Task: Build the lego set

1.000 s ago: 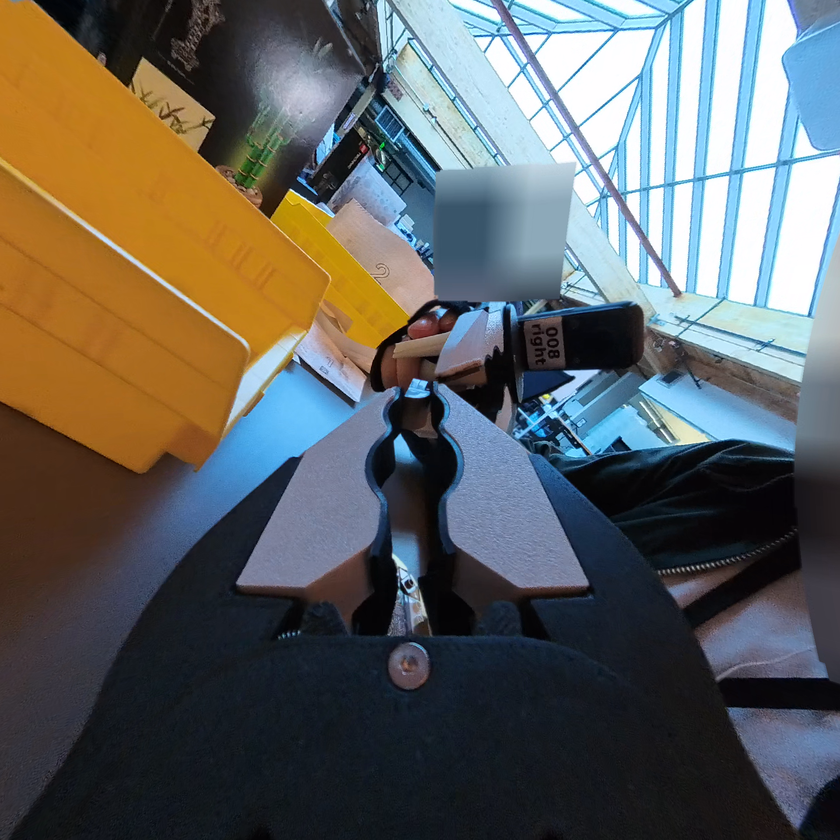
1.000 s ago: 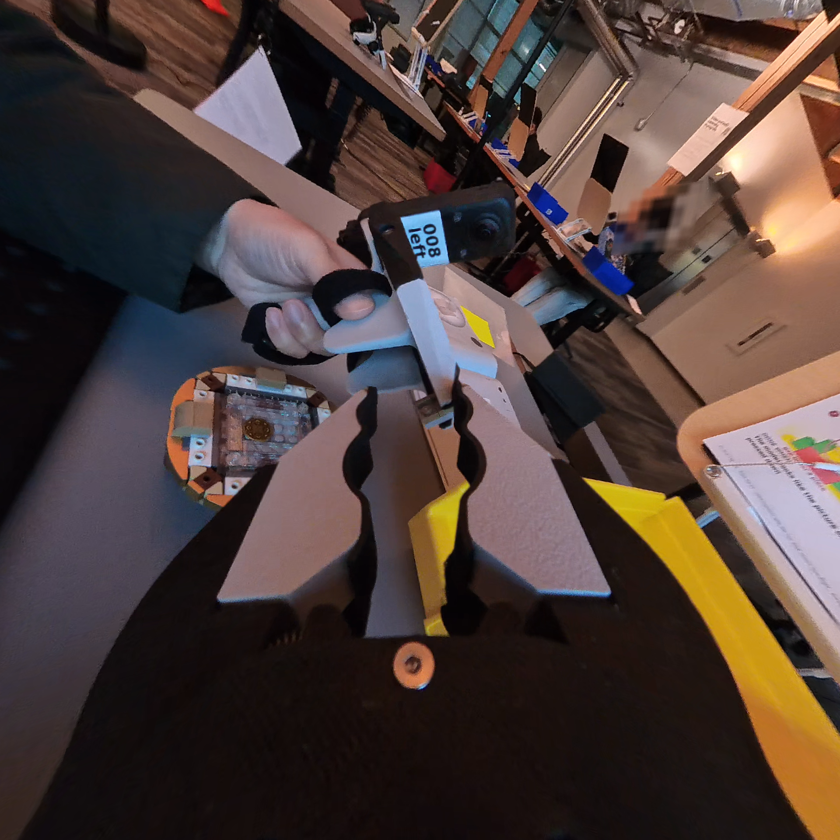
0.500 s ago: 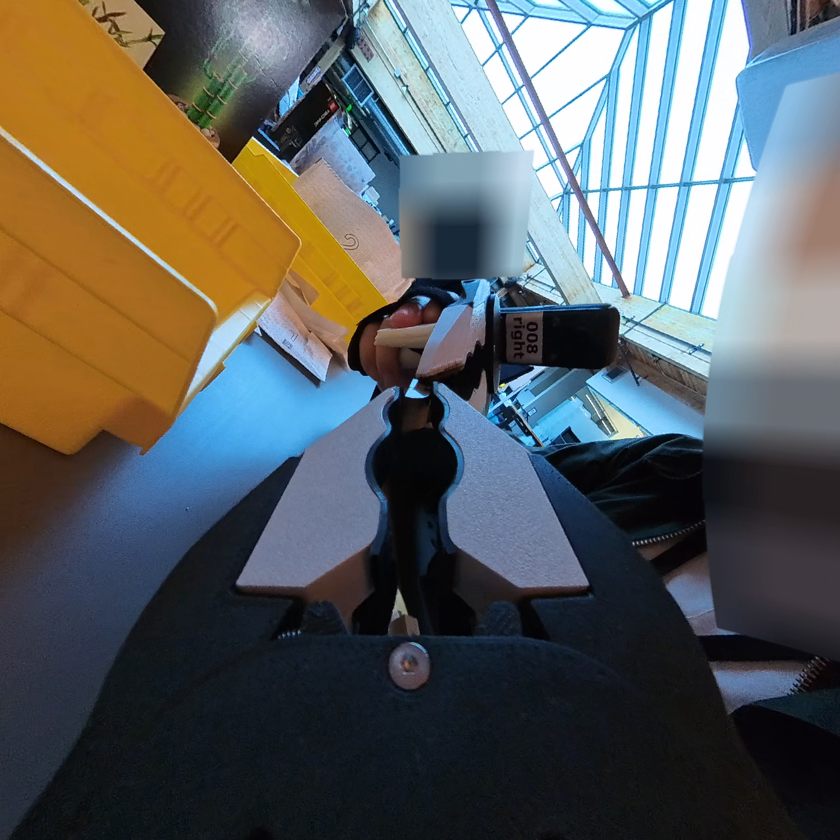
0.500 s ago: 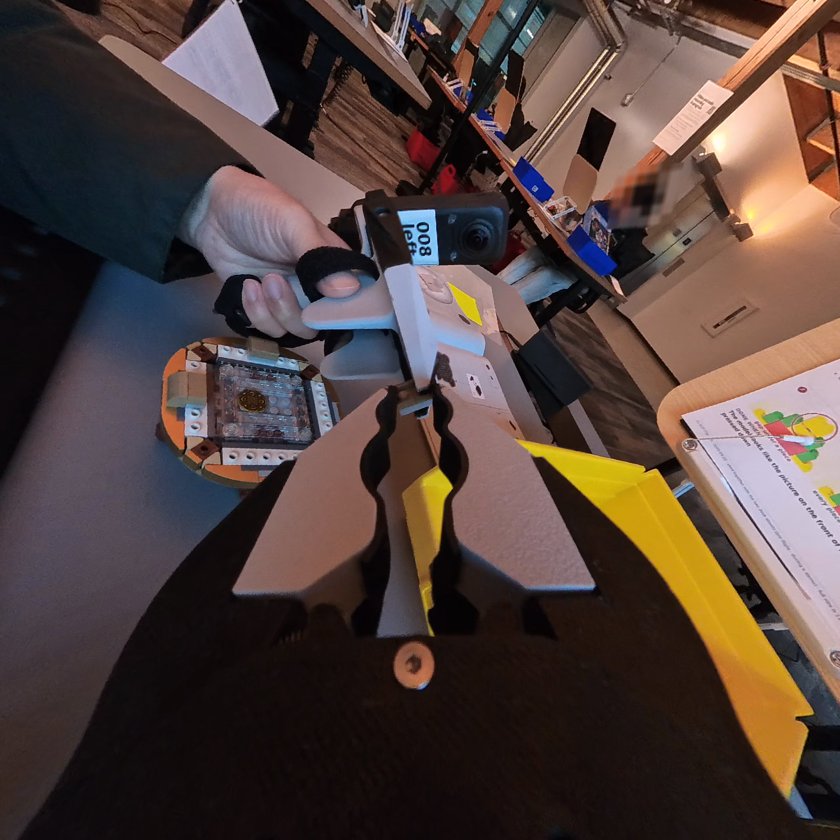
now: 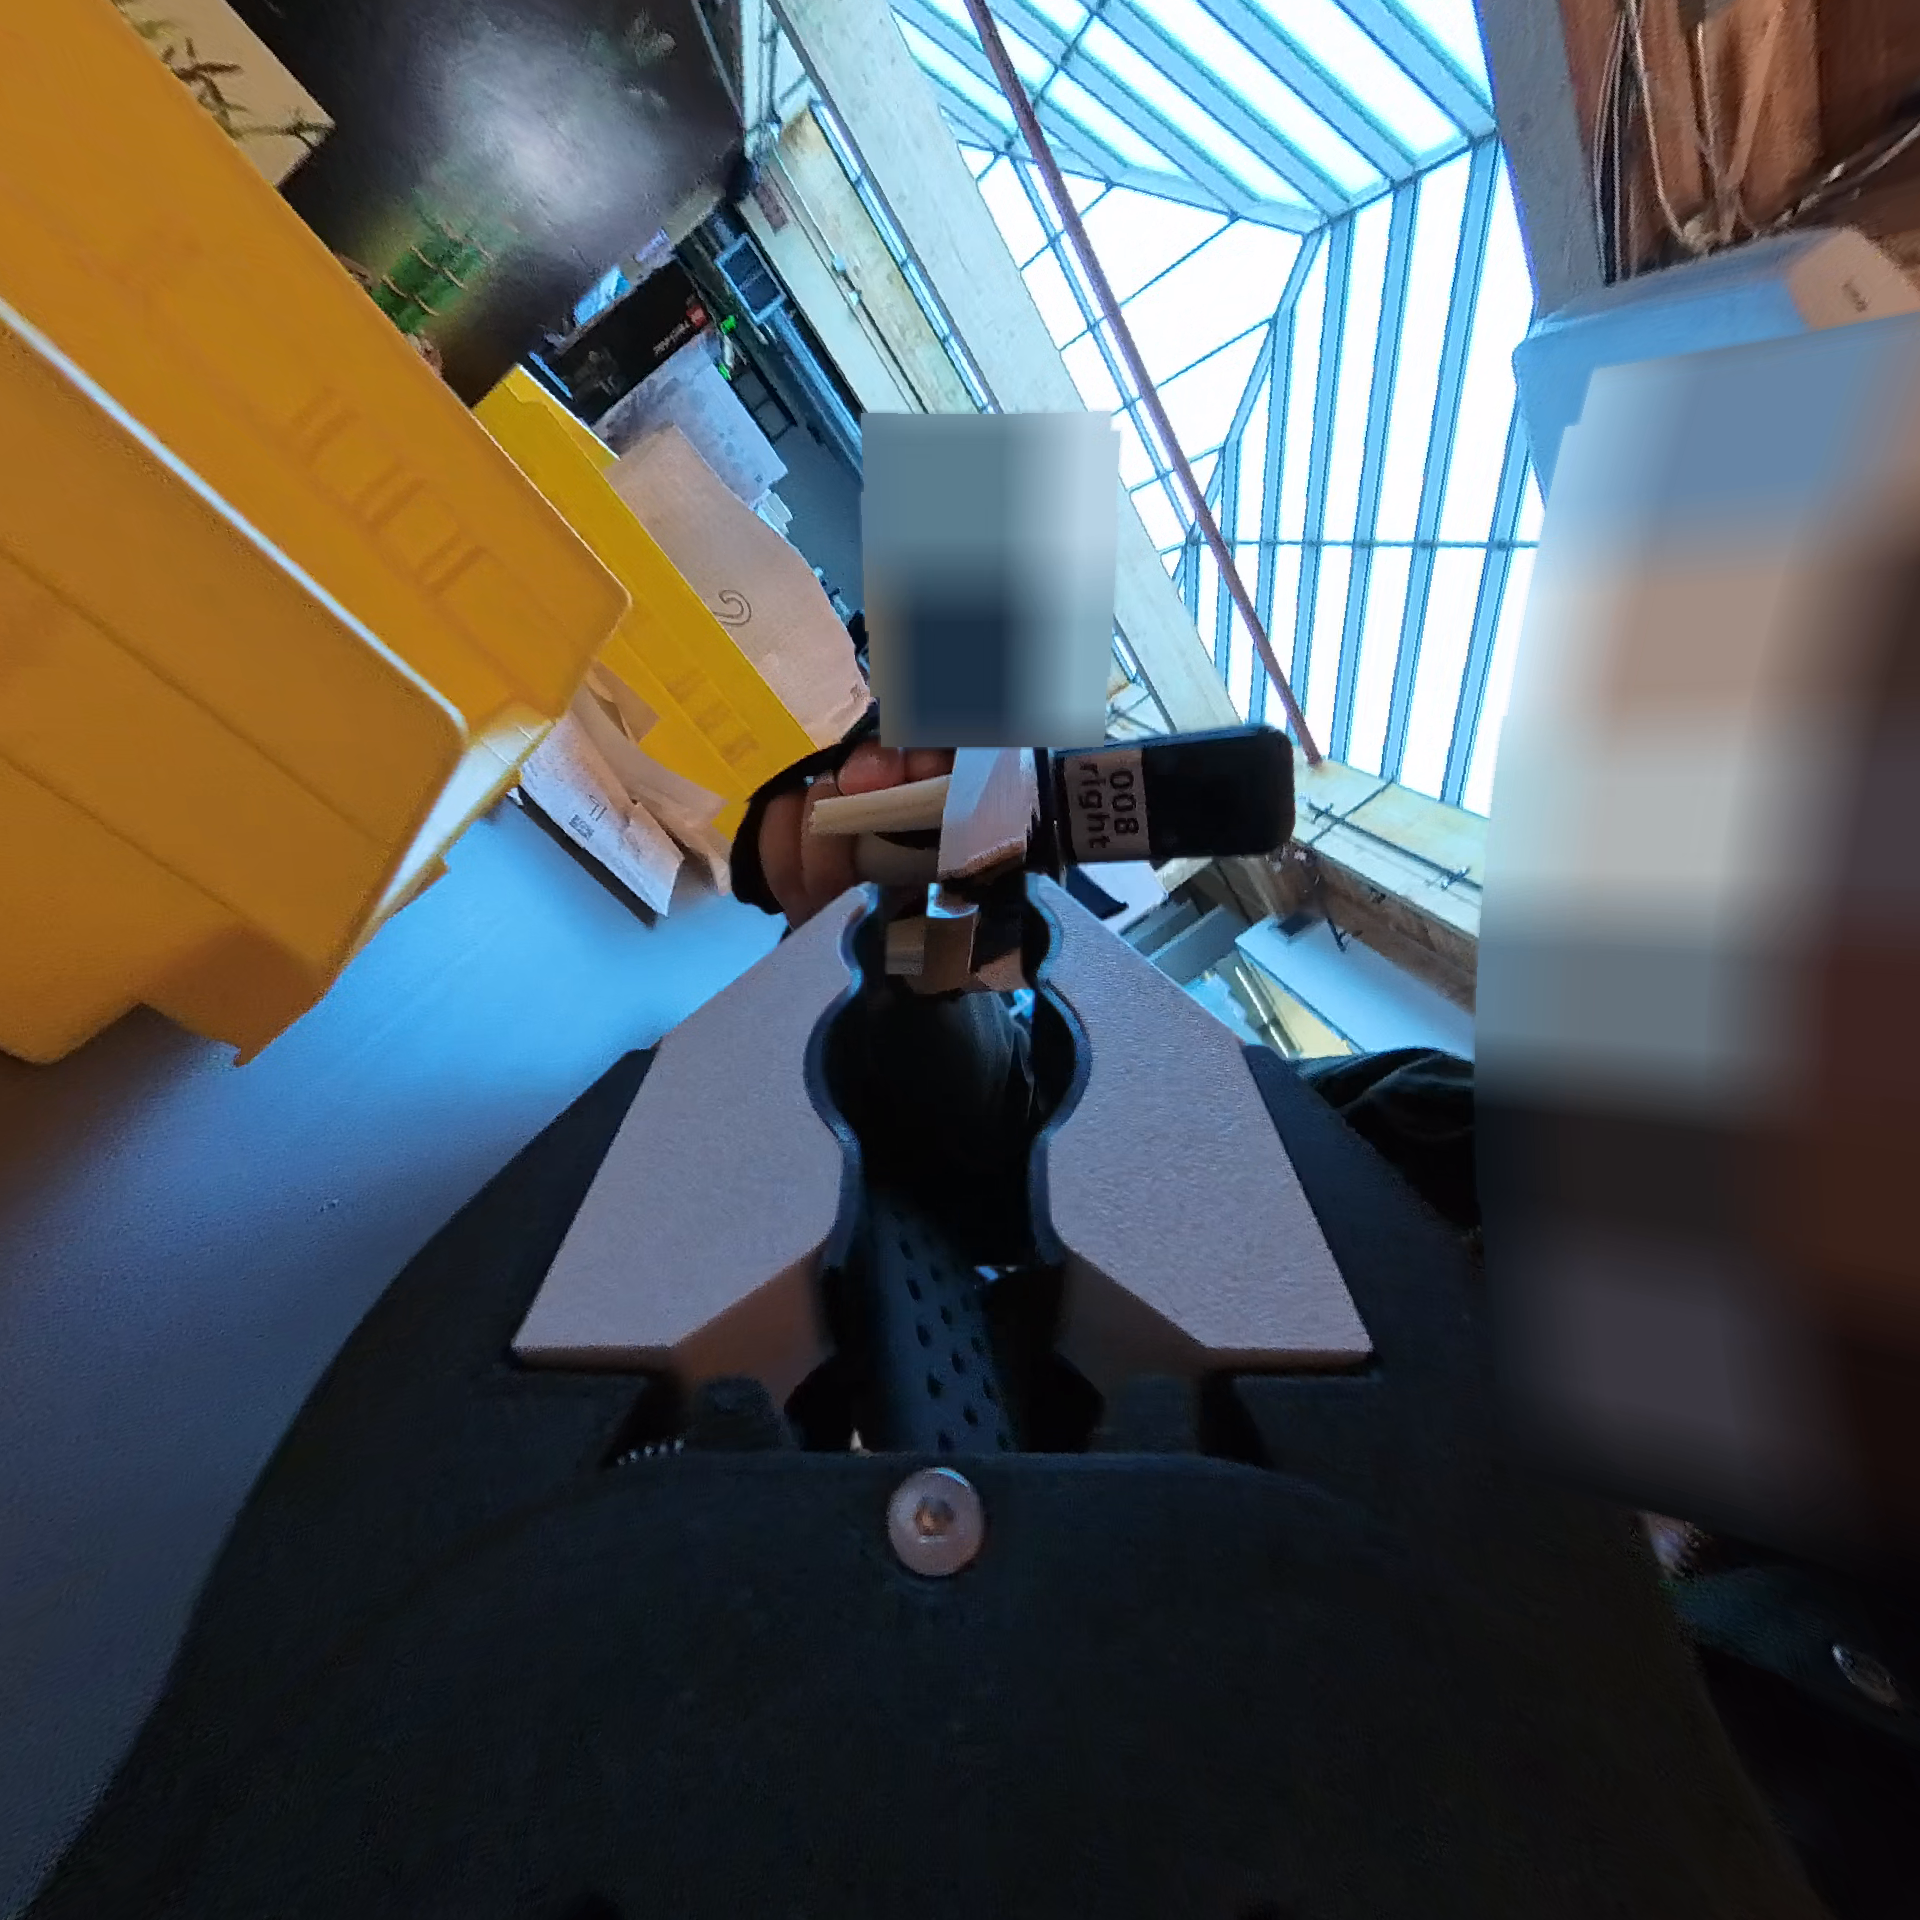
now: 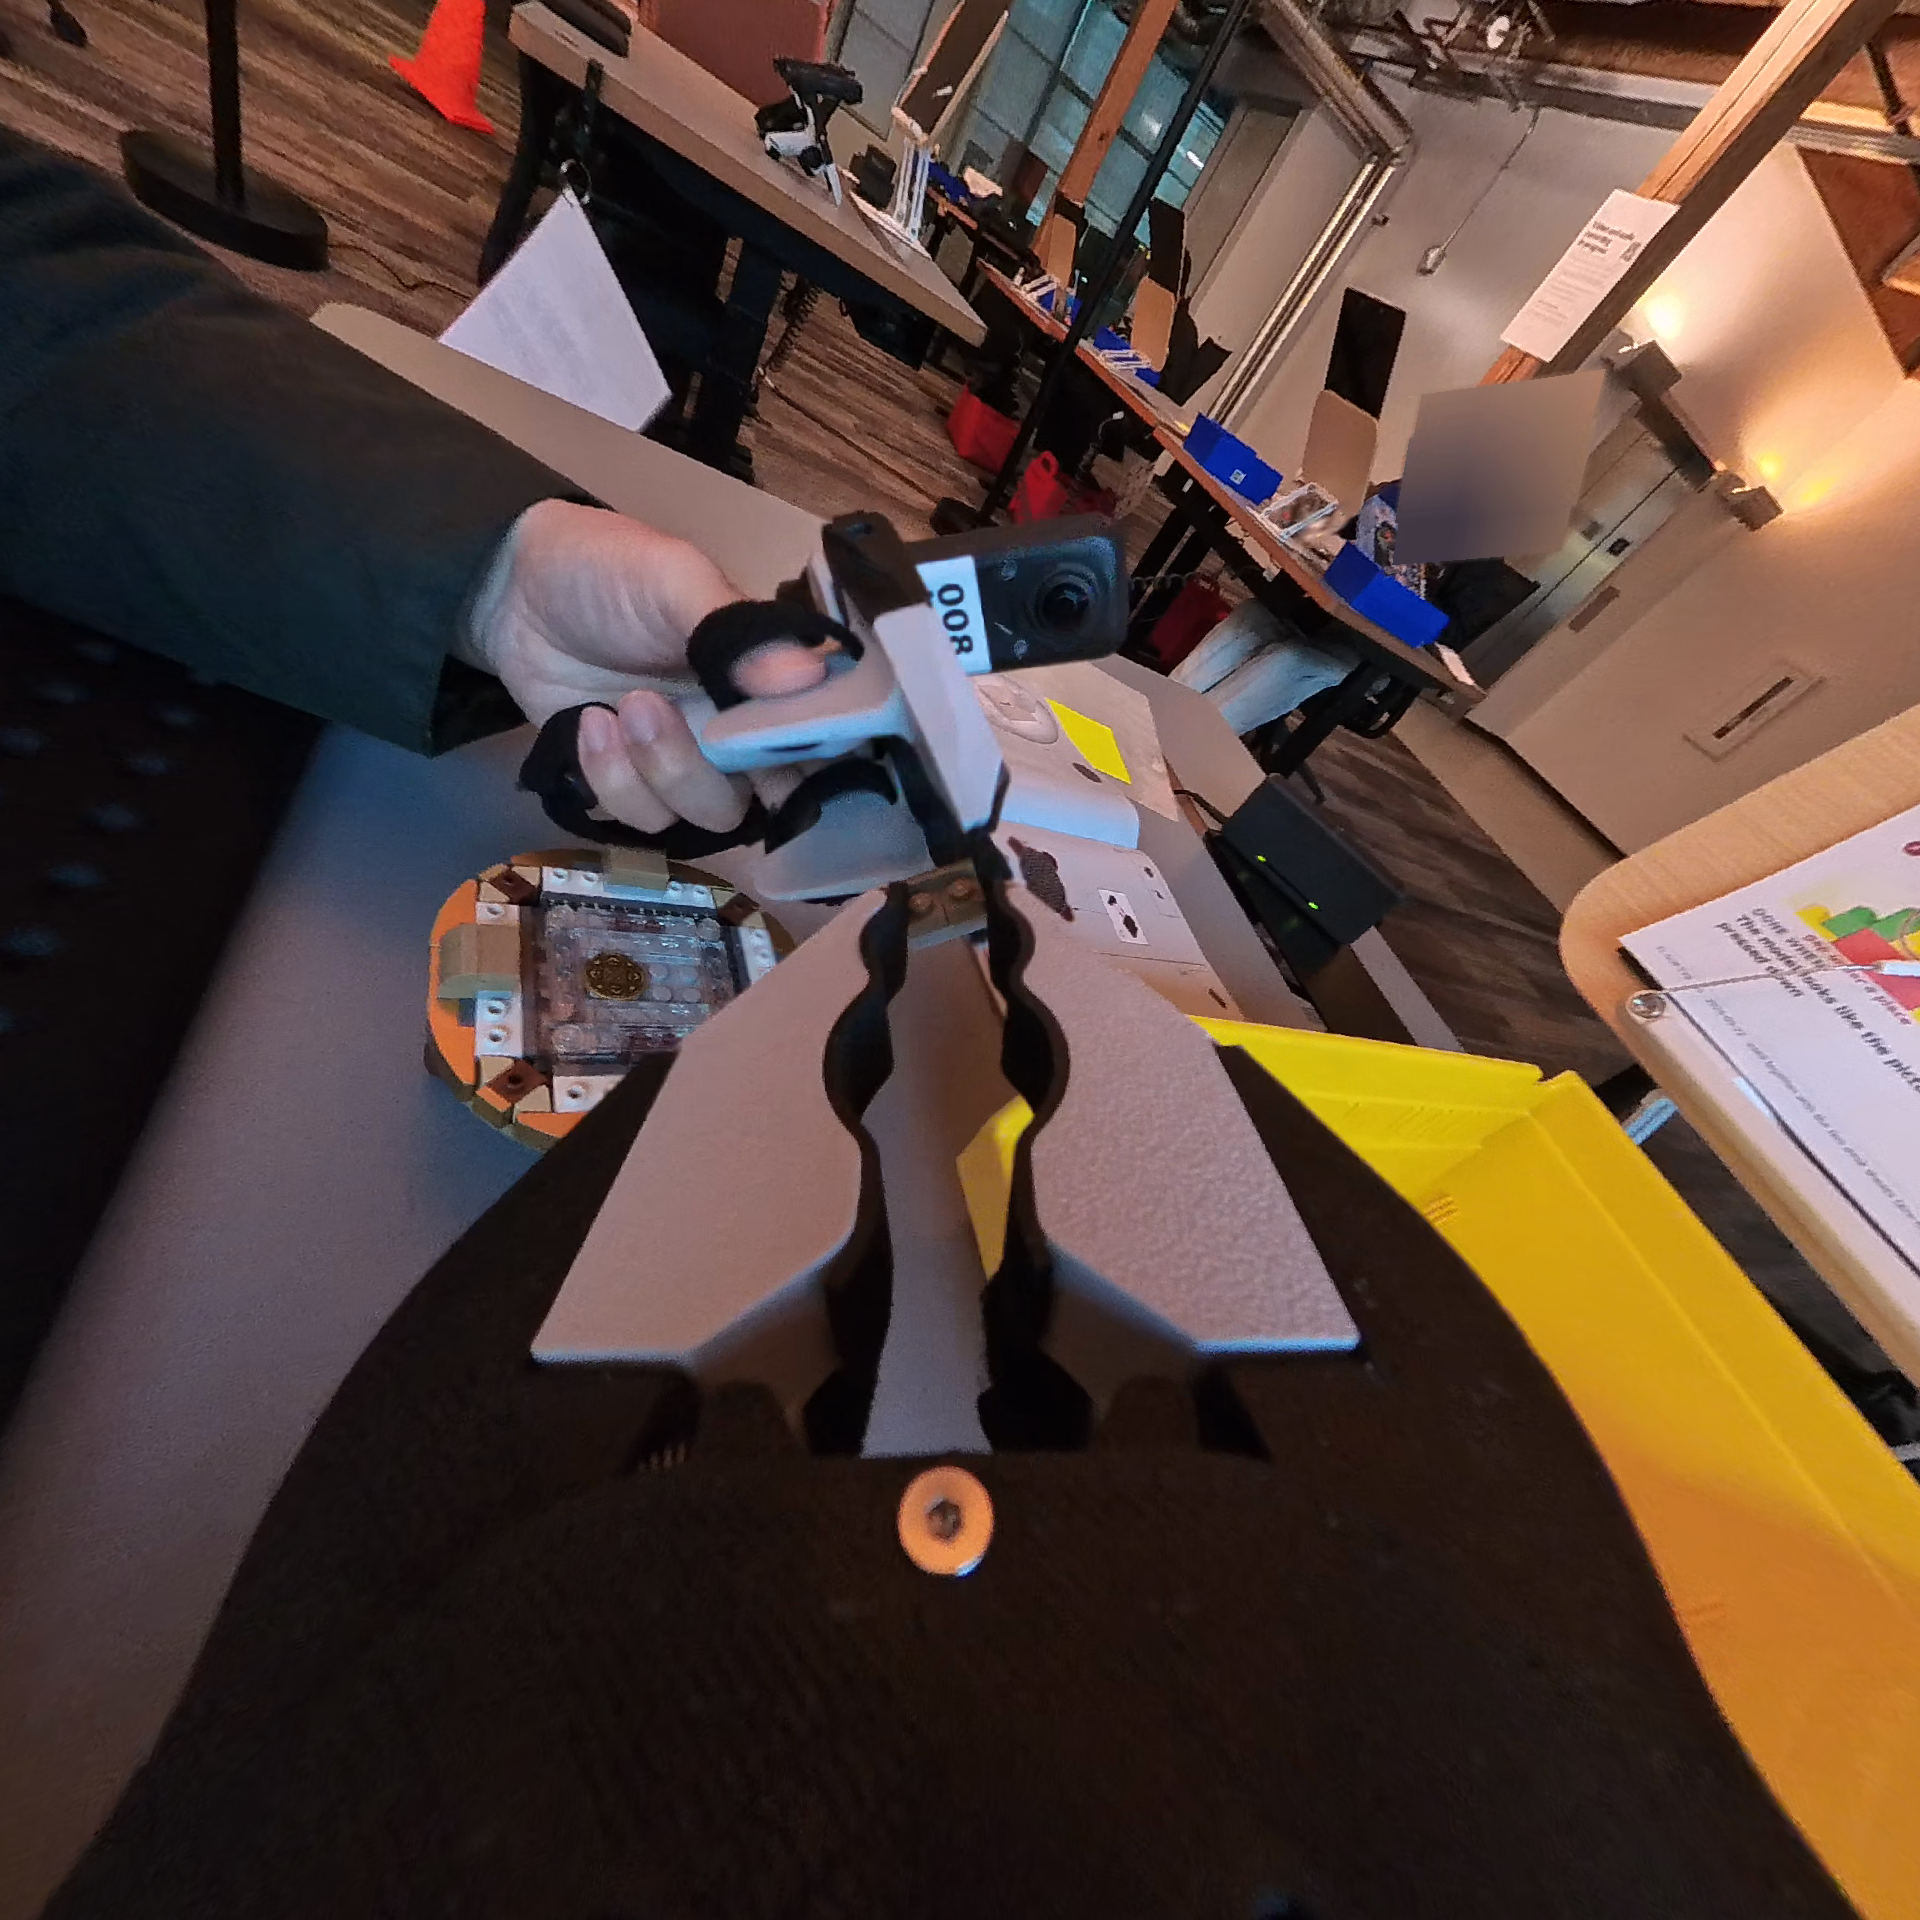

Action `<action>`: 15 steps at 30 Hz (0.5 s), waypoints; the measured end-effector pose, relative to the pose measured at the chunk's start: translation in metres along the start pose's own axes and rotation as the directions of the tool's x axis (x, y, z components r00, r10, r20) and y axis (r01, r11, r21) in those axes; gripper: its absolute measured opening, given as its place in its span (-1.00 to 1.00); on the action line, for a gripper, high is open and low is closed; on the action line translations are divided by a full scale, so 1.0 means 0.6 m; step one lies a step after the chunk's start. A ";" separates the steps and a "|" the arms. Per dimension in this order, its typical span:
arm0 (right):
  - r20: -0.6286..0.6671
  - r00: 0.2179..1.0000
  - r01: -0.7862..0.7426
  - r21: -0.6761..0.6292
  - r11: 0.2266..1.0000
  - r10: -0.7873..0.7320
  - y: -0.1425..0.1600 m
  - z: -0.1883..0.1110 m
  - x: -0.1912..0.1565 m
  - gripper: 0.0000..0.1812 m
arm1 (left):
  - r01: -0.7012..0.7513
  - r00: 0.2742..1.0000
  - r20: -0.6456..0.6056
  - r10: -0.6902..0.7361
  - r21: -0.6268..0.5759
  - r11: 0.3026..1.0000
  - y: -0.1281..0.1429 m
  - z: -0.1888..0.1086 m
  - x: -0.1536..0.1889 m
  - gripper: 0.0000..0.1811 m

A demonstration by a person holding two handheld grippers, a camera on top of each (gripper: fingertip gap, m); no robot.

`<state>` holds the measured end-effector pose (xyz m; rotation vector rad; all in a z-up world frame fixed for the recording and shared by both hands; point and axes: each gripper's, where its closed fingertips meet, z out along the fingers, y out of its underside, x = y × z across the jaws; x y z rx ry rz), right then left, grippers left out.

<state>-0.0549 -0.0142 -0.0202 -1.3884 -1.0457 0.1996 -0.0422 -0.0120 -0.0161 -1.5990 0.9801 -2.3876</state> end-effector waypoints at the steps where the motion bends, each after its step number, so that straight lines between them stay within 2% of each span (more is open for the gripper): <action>1: -0.006 1.000 0.010 -0.004 1.000 -0.010 0.001 0.000 0.001 -0.87 | -0.001 1.000 0.004 0.001 0.011 1.000 -0.005 -0.004 -0.002 -0.74; 6: 0.003 1.000 -0.017 -0.002 1.000 0.017 0.007 0.002 0.001 -0.86 | -0.095 0.992 0.074 0.098 -0.043 0.995 0.000 -0.011 -0.014 -0.79; 8: 0.004 1.000 -0.005 -0.006 1.000 0.005 0.009 0.002 0.000 -0.86 | -0.082 0.995 0.054 0.085 -0.051 0.995 0.004 -0.008 -0.009 -0.81; 10: 0.016 1.000 0.007 0.005 1.000 -0.007 0.006 0.002 -0.004 -0.86 | -0.085 0.995 0.036 0.088 -0.059 0.995 0.008 -0.006 -0.005 -0.94; 15: 0.037 0.999 0.024 0.034 0.999 -0.026 -0.001 -0.001 -0.010 -0.86 | -0.095 0.996 -0.004 0.095 -0.086 0.992 0.015 -0.003 0.006 -0.92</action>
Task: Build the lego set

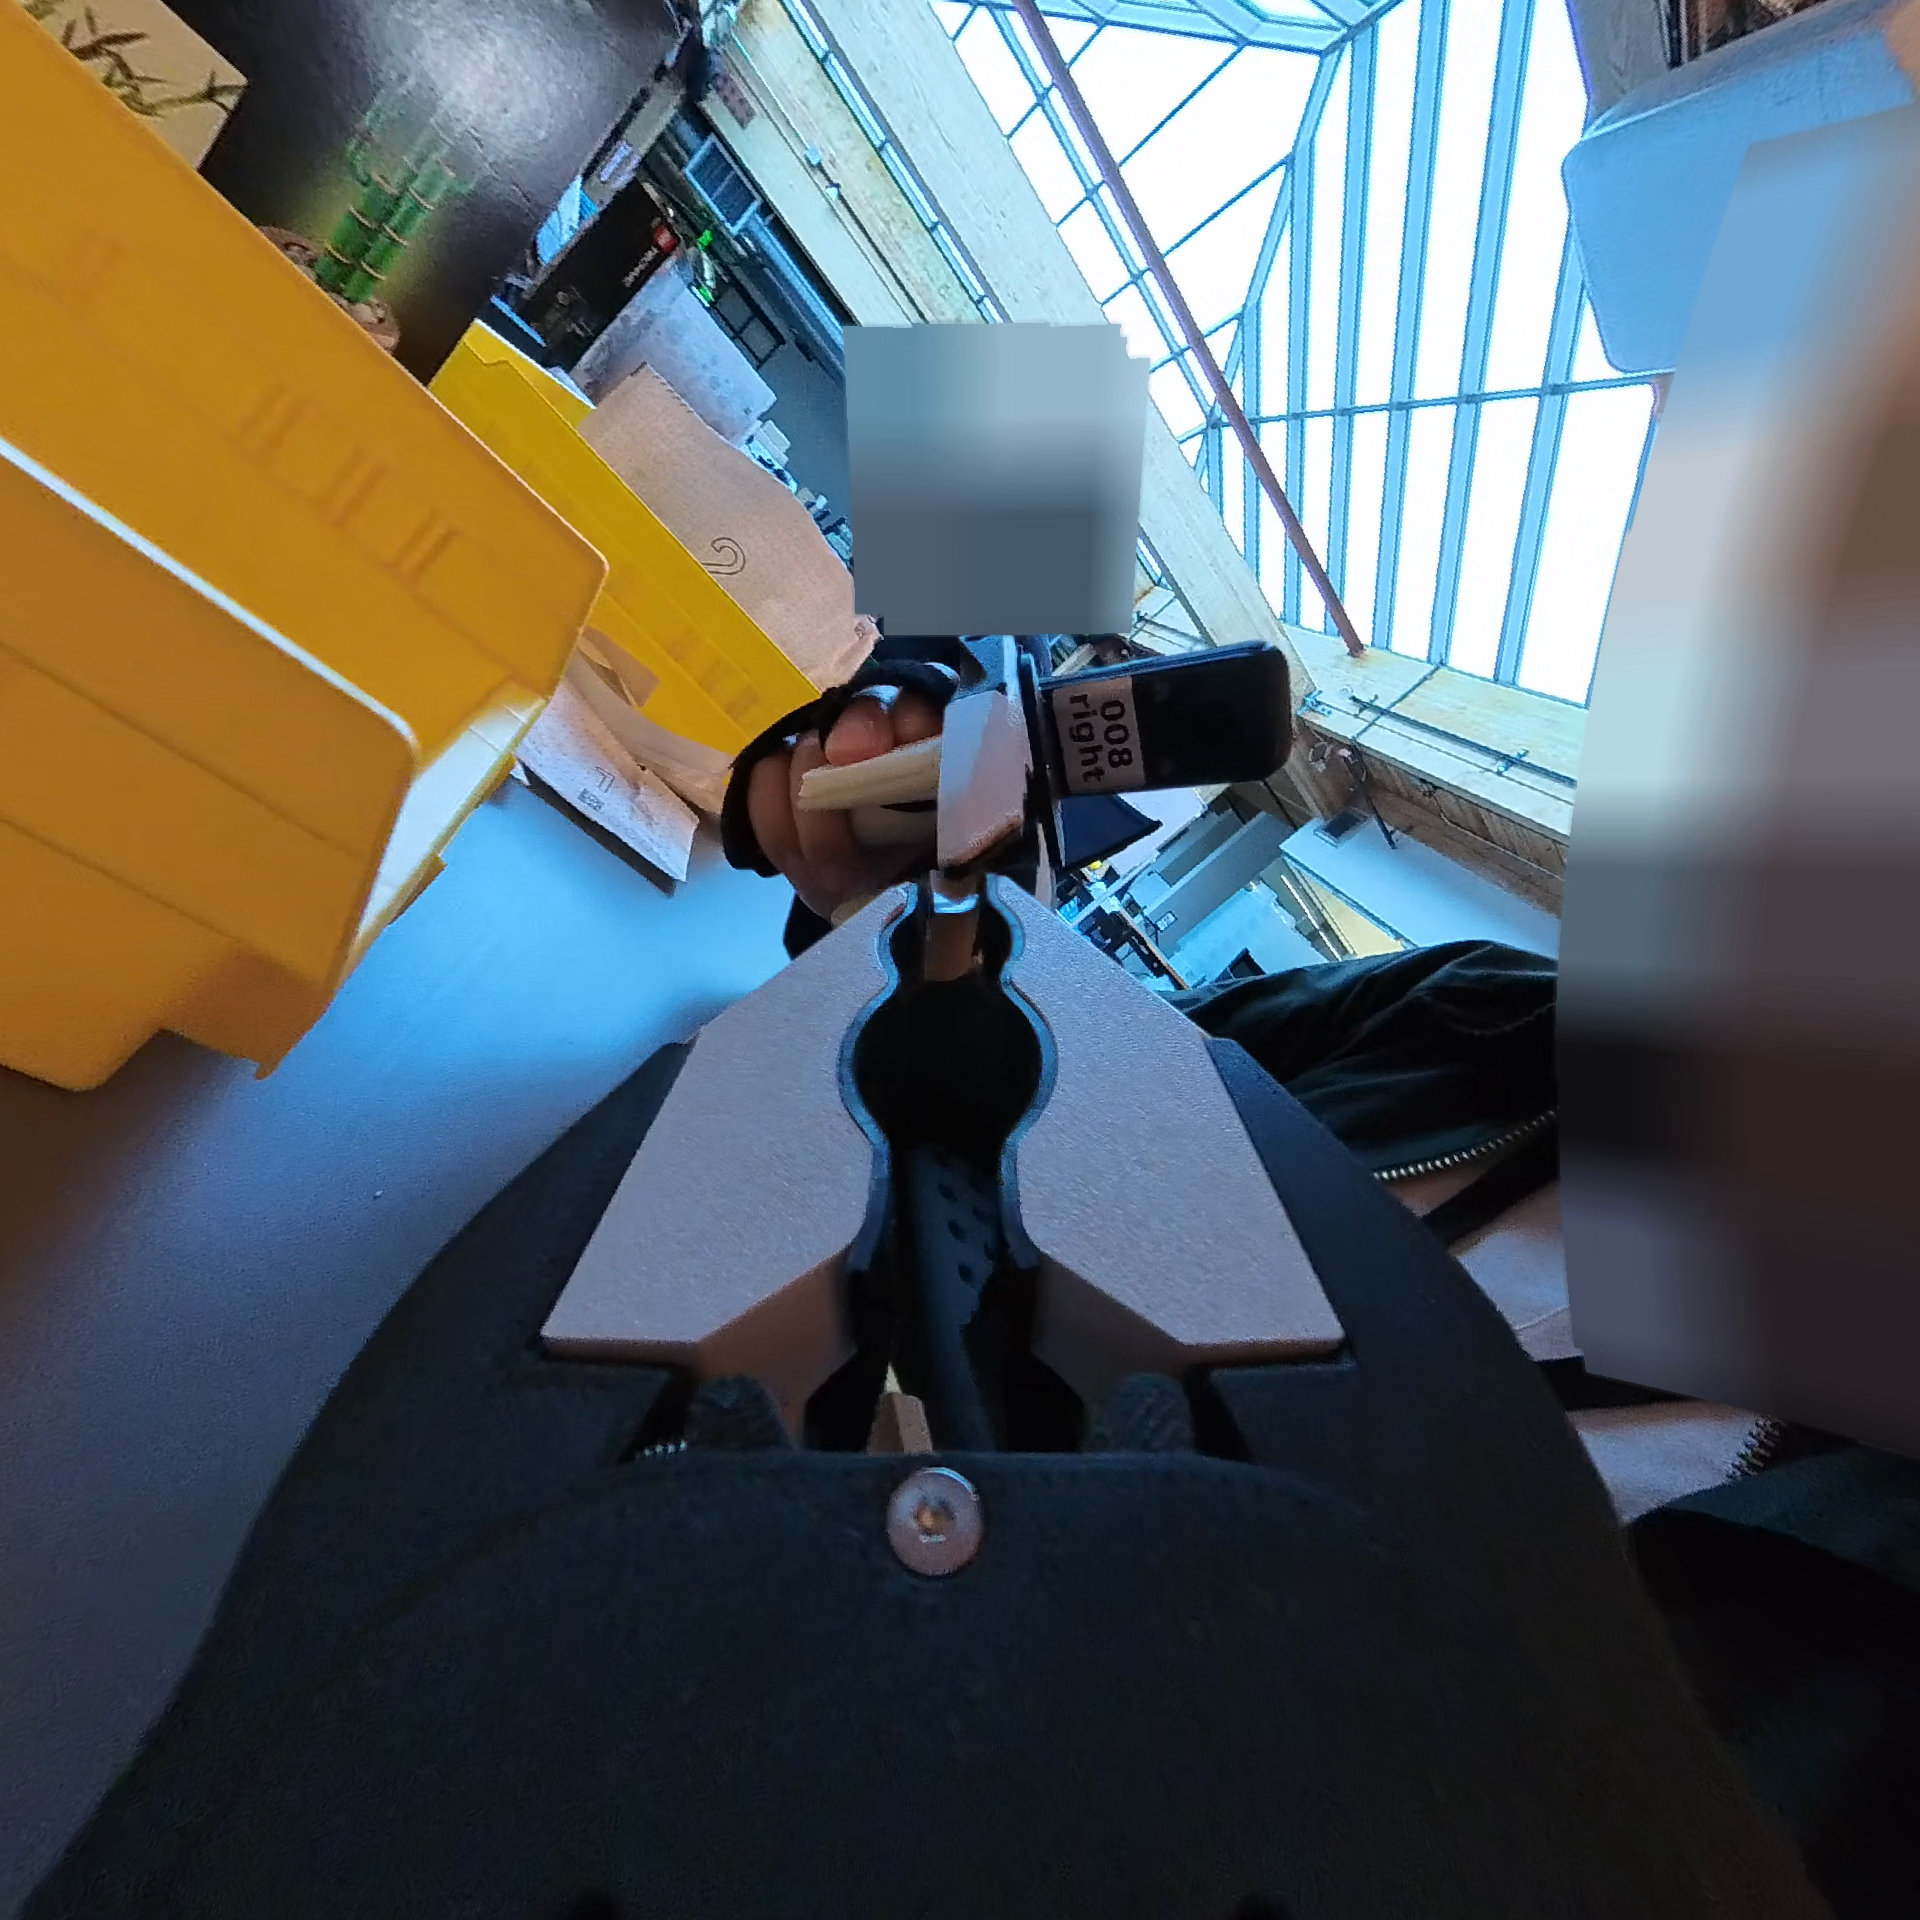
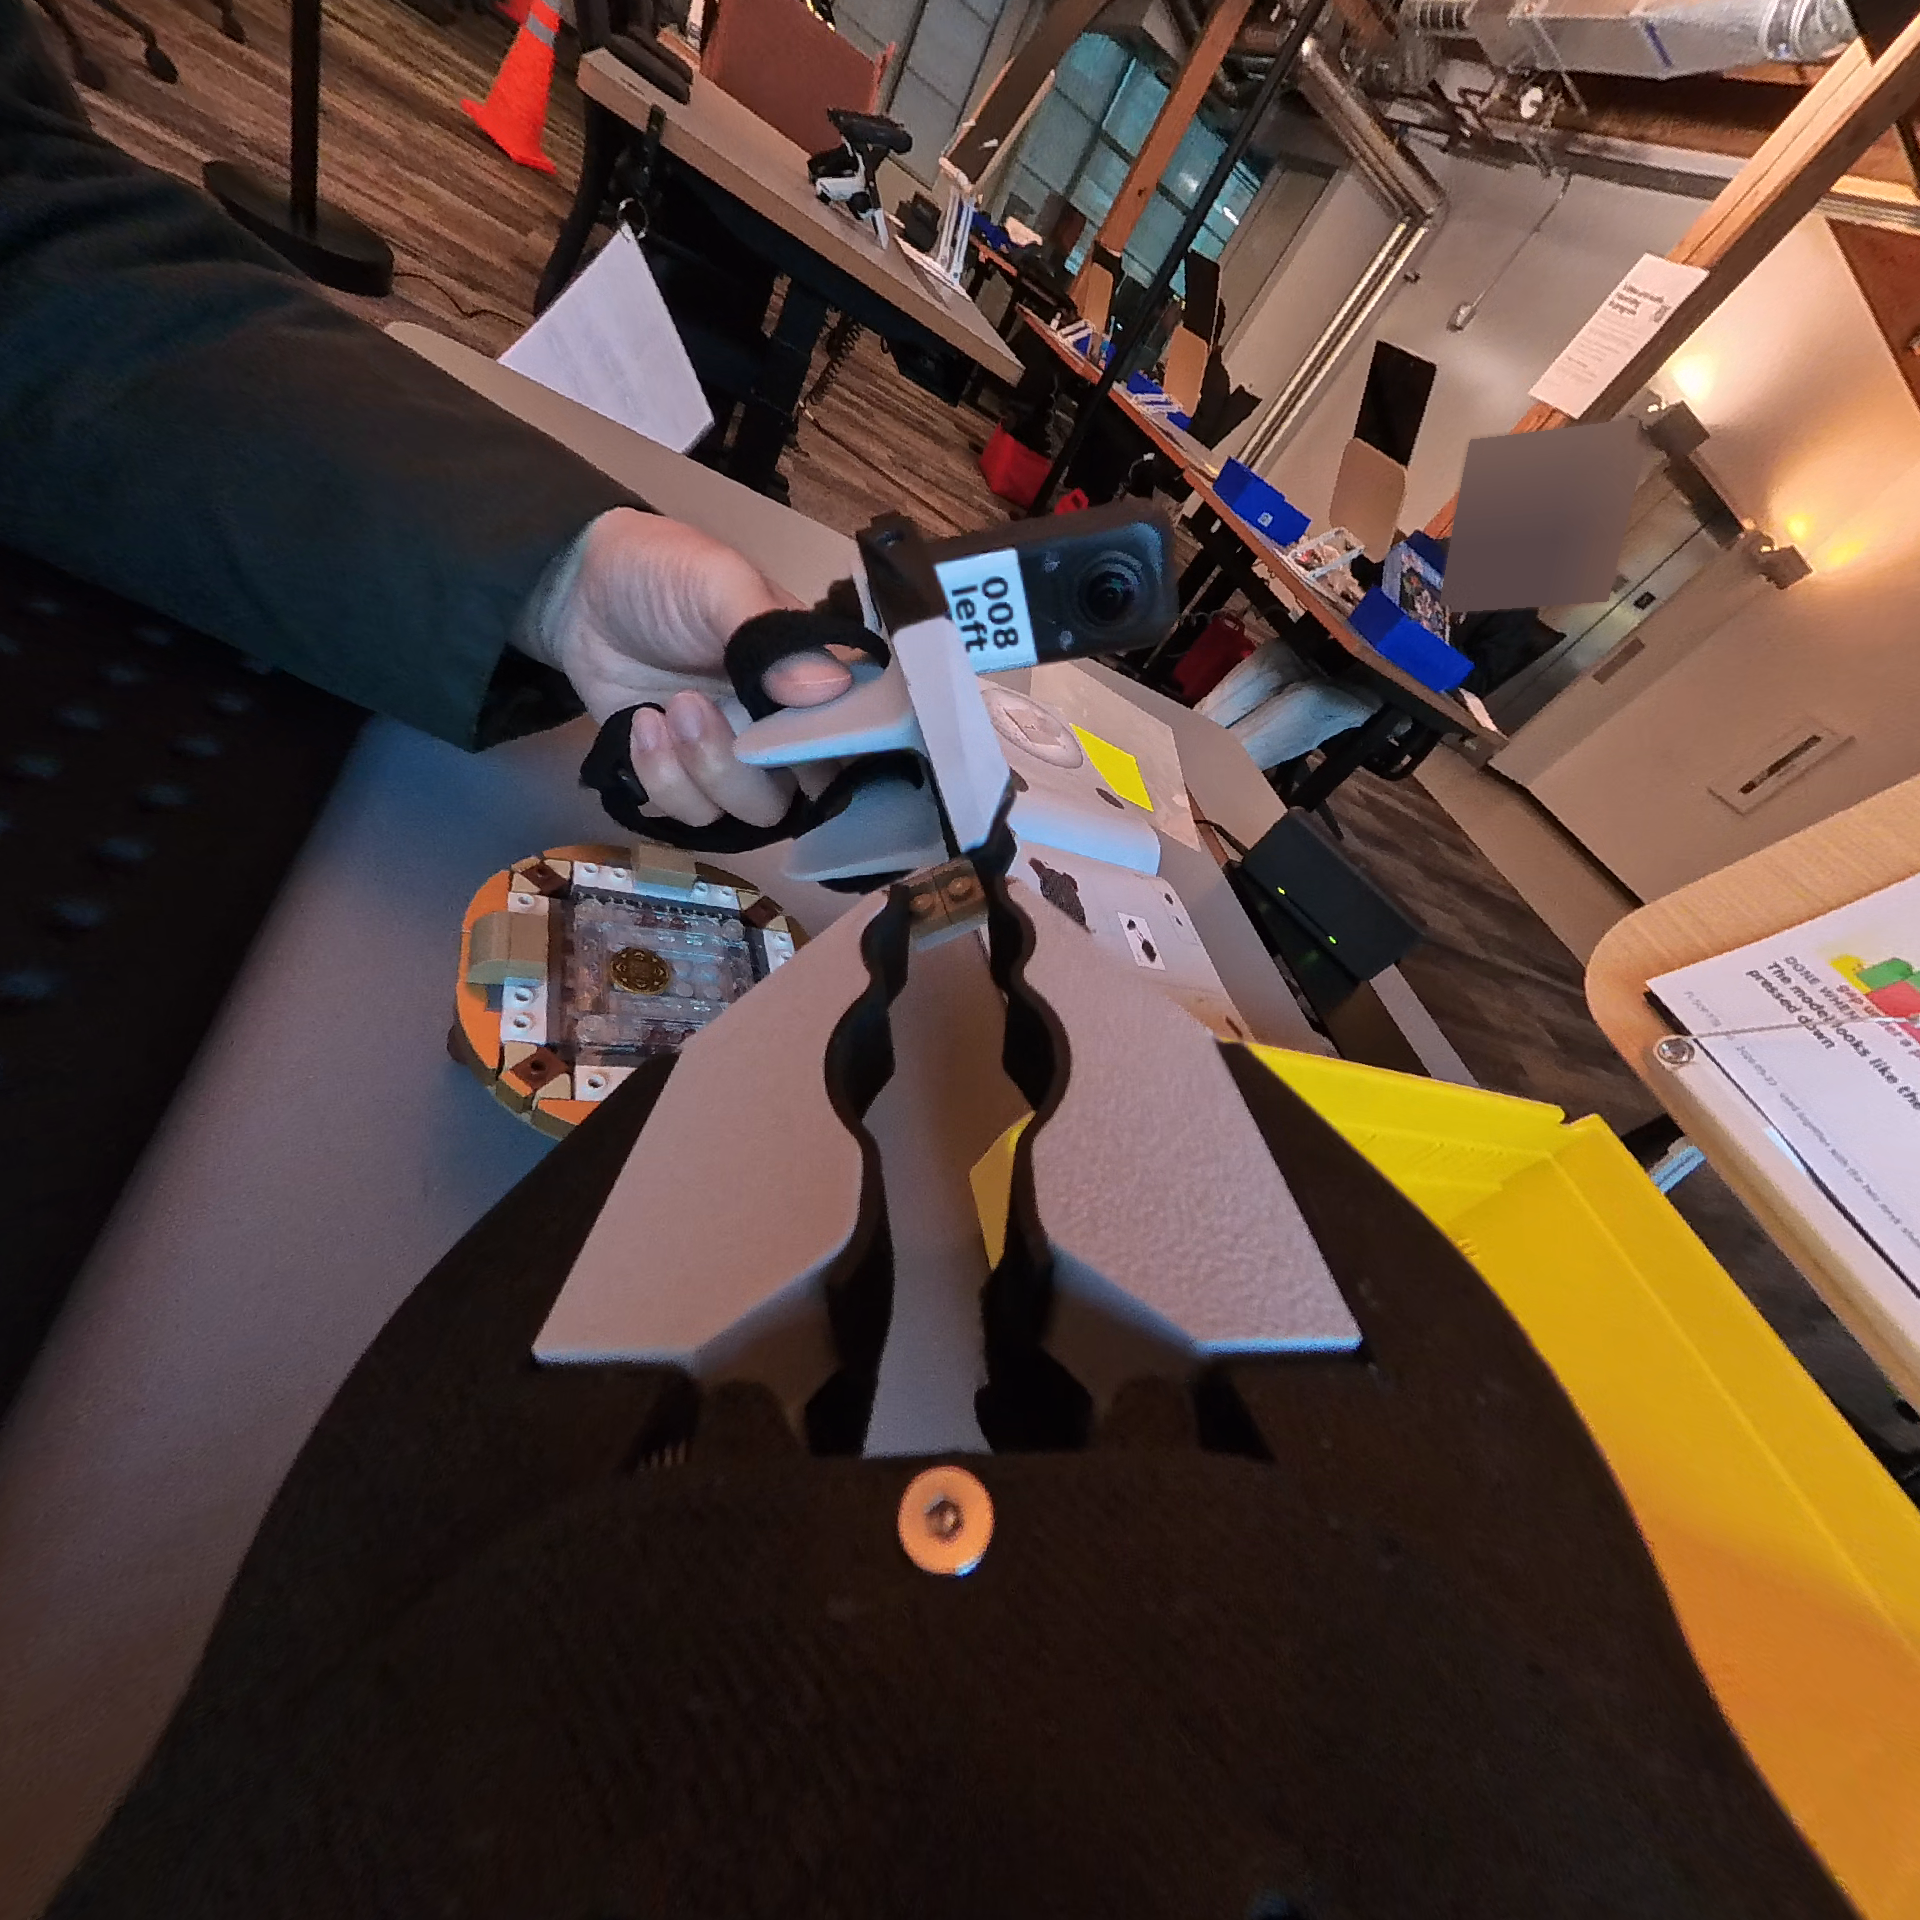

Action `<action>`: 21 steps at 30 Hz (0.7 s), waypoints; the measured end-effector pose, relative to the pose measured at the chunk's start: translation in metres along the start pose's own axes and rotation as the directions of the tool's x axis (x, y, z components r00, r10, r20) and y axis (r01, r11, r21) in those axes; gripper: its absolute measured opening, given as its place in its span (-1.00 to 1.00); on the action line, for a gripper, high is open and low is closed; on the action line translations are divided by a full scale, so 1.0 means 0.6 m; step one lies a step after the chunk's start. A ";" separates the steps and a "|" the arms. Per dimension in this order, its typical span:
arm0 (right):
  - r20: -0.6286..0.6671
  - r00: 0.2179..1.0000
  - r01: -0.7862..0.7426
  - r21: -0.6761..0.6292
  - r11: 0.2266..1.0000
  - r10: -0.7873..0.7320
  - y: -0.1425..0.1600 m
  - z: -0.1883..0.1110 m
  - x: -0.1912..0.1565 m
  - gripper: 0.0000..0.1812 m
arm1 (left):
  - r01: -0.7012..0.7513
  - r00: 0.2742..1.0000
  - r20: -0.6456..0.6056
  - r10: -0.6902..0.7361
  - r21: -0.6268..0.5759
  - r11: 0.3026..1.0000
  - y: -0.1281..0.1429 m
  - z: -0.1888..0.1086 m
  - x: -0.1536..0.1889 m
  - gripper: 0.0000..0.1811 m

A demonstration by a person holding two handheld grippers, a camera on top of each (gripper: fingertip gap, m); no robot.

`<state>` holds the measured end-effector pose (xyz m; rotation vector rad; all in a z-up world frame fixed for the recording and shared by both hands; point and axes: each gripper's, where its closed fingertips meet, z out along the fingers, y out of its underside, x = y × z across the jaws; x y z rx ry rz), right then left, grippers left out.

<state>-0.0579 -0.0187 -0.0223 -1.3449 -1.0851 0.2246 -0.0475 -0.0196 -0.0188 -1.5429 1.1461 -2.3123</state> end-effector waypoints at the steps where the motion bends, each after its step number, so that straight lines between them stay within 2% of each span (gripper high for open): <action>1: 0.006 1.000 0.014 0.003 1.000 -0.014 -0.002 -0.001 -0.002 -0.86 | 0.001 1.000 -0.006 -0.001 -0.007 1.000 0.002 0.001 0.002 -0.92; 8: -0.019 0.999 0.043 0.020 0.999 -0.043 -0.007 0.000 -0.001 -0.86 | -0.146 0.988 0.057 0.146 -0.017 0.989 -0.003 0.000 0.007 -0.94; 11: -0.070 0.997 -0.038 0.071 0.997 0.043 -0.014 -0.002 0.019 -0.77 | -0.231 0.971 0.072 0.229 0.024 0.973 -0.016 -0.002 0.019 -0.94; 13: -0.058 0.984 -0.158 0.124 0.980 0.166 -0.019 -0.004 0.029 -0.71 | -0.292 0.955 0.078 0.287 0.065 0.954 -0.026 -0.004 0.030 -0.94; 15: 0.027 0.944 -0.327 0.173 0.929 0.328 -0.026 -0.004 0.030 -0.68 | -0.373 0.926 0.092 0.367 0.068 0.925 -0.029 -0.005 0.041 -0.94; 18: 0.199 0.808 -0.588 0.200 0.784 0.555 -0.036 -0.006 0.029 -0.68 | -0.517 0.852 0.123 0.510 0.040 0.855 -0.024 0.000 0.054 -0.94; 19: 0.256 0.765 -0.640 0.194 0.743 0.591 -0.040 -0.007 0.024 -0.72 | -0.554 0.828 0.130 0.545 0.038 0.832 -0.023 0.002 0.059 -0.94; 21: 0.325 0.738 -0.663 0.183 0.726 0.592 -0.046 -0.008 0.011 -0.82 | -0.604 0.794 0.127 0.595 0.048 0.795 -0.023 0.004 0.070 -0.94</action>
